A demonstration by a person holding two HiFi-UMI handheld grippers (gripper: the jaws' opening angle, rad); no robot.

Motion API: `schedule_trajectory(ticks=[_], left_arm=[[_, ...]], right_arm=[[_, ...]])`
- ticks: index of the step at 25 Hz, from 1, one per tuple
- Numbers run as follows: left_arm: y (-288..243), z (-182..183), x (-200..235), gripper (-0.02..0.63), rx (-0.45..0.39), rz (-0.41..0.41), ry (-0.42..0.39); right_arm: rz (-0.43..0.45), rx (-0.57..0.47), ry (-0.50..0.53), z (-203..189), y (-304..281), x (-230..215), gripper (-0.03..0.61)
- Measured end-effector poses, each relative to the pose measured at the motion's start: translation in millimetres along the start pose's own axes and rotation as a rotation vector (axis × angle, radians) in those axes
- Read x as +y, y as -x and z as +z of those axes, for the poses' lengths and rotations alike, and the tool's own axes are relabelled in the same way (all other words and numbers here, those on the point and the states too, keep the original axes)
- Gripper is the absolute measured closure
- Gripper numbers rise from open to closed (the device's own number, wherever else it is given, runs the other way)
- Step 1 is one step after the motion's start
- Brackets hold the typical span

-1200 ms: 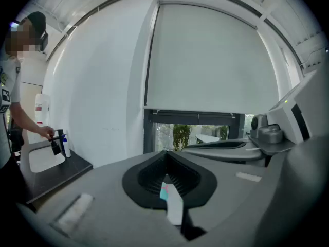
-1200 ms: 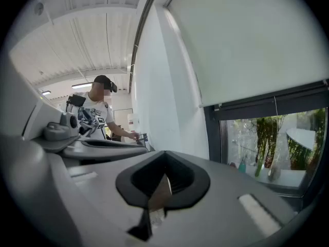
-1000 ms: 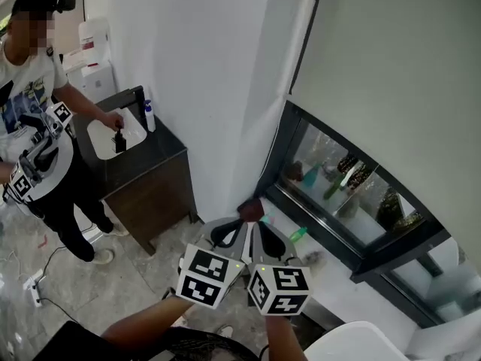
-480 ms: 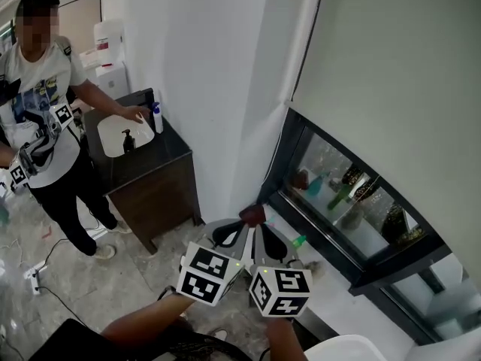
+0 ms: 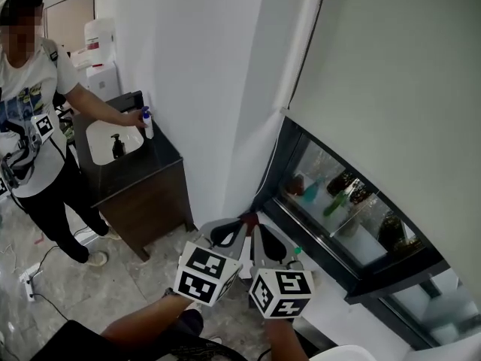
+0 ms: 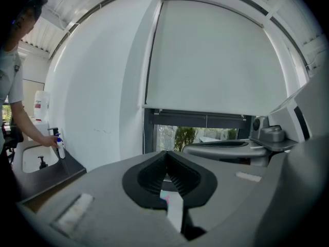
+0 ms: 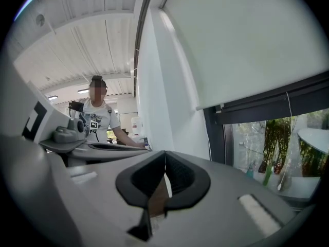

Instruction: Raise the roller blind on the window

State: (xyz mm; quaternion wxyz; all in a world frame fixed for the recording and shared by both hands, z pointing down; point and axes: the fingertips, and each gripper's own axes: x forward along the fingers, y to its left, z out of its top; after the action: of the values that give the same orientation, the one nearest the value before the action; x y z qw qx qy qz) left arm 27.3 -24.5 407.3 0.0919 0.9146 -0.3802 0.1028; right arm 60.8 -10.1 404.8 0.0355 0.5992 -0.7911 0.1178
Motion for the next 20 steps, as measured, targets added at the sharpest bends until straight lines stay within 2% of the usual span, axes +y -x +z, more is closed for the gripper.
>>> schedule_trajectory(ticks=[10,20], left_arm=[[-64,34,59,0.618,-0.026,-0.052,0.001],[-92,75,105,0.617,-0.085,-0.140,0.019]], right_arm=[[-0.012,-0.019,0.001,29,-84,-29,0.574],[-0.001,-0.060,0.071,80,-143,-41,0.571]])
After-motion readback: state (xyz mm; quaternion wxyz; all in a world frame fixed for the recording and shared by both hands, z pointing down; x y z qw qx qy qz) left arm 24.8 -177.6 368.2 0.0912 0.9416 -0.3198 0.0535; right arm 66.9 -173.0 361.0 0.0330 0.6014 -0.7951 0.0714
